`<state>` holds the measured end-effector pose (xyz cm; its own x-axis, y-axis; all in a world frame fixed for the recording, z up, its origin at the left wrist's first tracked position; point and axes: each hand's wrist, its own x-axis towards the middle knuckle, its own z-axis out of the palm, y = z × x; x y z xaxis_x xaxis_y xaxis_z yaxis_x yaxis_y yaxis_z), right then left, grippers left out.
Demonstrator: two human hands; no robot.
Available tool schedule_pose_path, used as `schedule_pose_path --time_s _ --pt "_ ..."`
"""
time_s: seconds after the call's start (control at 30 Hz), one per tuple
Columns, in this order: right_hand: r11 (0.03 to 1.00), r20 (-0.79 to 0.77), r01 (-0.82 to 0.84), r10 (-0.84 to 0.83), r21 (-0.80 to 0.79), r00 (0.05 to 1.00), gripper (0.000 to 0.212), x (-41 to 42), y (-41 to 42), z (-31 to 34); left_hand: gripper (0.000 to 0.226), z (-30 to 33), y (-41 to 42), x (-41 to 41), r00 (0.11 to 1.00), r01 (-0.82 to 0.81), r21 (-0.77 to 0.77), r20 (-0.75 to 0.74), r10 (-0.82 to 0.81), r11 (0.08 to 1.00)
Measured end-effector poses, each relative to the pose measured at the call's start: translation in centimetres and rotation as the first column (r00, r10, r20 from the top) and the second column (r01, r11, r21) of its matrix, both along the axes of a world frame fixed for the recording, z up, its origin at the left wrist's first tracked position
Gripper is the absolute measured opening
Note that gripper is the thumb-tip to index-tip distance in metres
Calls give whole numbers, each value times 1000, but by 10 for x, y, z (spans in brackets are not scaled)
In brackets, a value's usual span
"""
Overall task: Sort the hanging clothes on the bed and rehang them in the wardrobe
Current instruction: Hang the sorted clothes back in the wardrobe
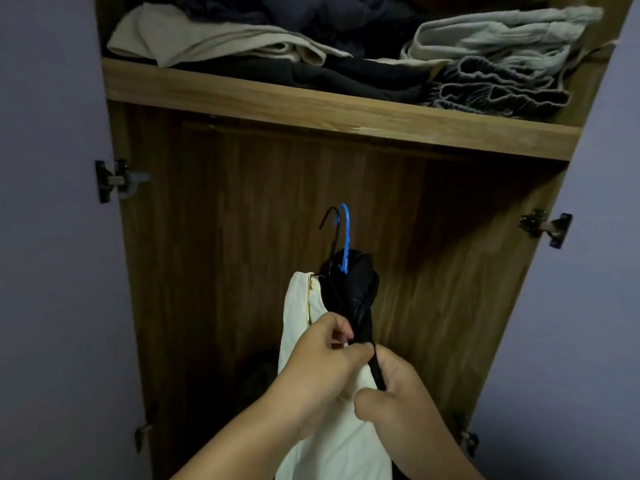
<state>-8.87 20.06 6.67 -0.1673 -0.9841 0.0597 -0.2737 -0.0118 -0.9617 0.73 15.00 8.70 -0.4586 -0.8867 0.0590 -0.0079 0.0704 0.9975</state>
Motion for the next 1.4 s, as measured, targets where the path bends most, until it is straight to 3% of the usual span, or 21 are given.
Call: schedule_pose_path --time_s 0.13,0.23,0.37,0.47,0.53,0.57,0.67,0.77,0.9,1.07,1.27,1.4 --pt "999 -16 -32 31 -14 999 61 -4 -36 10 16 0 -36 -3 980 21 84 -200 -4 996" --pt "996 -42 -77 75 -38 996 41 -5 -67 22 15 4 -67 -7 954 20 55 -299 -3 998" --pt "989 -11 -124 123 -78 992 61 -9 -109 32 18 13 -111 -6 934 18 12 -357 -13 1000" --pt "988 75 -125 132 -92 988 44 -11 -141 34 20 18 -143 0 921 64 -20 -383 -67 998" --pt "992 160 -65 82 -106 984 14 -12 -164 31 22 21 -163 4 924 60 -63 -373 -79 996" --pt "994 192 -33 51 -100 980 9 -12 -175 29 22 22 -172 7 932 39 -85 -356 -67 996" --pt "997 264 -5 26 -82 964 21 -13 -205 28 19 25 -200 15 962 -41 -175 -271 -8 984" --pt "999 309 20 -7 -38 951 52 -14 -234 29 12 33 -222 23 968 -97 -263 -250 30 960" --pt "996 279 -11 36 -89 960 50 -19 -255 34 25 46 -250 36 963 -196 -317 -241 121 928" --pt "979 177 -111 142 -172 974 19 -21 -264 56 31 65 -283 56 975 -200 -321 -156 157 926" --pt "960 92 -104 132 -262 987 15 -29 -296 87 10 97 -323 55 974 -224 -347 -100 202 911" --pt "957 28 -105 117 -270 993 17 -35 -332 95 29 106 -344 44 966 -250 -423 -54 252 871"
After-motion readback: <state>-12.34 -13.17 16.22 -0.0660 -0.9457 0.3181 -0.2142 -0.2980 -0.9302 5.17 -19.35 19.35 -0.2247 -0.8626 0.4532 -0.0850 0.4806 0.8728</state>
